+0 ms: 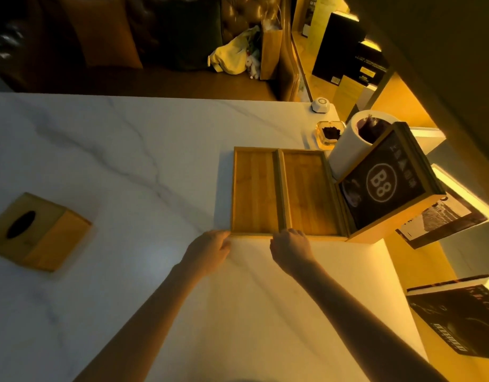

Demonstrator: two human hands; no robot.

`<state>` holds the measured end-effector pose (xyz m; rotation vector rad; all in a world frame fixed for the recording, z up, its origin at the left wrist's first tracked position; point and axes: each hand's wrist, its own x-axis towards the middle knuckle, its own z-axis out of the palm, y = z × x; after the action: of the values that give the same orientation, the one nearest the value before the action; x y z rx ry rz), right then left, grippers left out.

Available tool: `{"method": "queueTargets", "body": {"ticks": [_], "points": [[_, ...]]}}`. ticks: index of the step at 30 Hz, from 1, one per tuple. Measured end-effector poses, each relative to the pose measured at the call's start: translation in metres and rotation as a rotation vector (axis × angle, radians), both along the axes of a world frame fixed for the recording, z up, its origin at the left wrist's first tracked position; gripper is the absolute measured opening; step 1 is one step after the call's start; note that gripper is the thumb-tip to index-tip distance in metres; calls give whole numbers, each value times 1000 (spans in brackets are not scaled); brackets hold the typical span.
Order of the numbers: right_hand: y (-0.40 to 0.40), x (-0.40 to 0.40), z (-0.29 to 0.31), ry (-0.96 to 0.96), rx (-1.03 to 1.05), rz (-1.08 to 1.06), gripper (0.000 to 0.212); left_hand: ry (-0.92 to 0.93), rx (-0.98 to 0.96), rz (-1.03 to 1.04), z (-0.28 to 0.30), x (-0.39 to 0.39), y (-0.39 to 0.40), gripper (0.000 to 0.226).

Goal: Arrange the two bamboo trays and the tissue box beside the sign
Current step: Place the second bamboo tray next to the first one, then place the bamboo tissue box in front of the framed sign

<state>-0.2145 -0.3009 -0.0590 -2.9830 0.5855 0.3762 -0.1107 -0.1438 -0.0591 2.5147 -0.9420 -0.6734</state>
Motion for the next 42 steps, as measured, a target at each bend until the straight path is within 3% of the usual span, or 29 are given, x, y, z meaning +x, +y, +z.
{"method": "queueTargets", "body": {"ticks": [5, 12, 17, 22, 24, 26, 30, 33, 39, 42], "points": [[26, 40, 30, 30, -71, 139, 26, -225, -52, 40, 48, 26, 42, 30], [106, 114, 74, -214, 110, 95, 33, -383, -156, 269, 94, 77, 153, 20], [176, 161, 85, -356, 96, 240, 31, -522, -140, 420, 90, 113, 240, 28], [243, 196, 75, -375, 240, 204, 34, -566, -135, 570, 67, 133, 304, 23], [263, 205, 63, -319, 369, 153, 41, -492, -105, 639, 49, 139, 323, 36], [278, 212, 50, -272, 537, 108, 49, -302, -117, 739, 35, 145, 336, 57], [300, 220, 32, -120, 909, -50, 65, 110, -338, 899, 25, 153, 342, 78], [309, 228, 29, -45, 1037, -140, 69, 232, -390, 935, 24, 155, 340, 75], [318, 235, 31, -71, 912, -123, 60, 325, -529, 1075, 18, 166, 339, 54], [320, 234, 30, -87, 877, -104, 56, 344, -661, 1108, 9, 164, 341, 32]]}}
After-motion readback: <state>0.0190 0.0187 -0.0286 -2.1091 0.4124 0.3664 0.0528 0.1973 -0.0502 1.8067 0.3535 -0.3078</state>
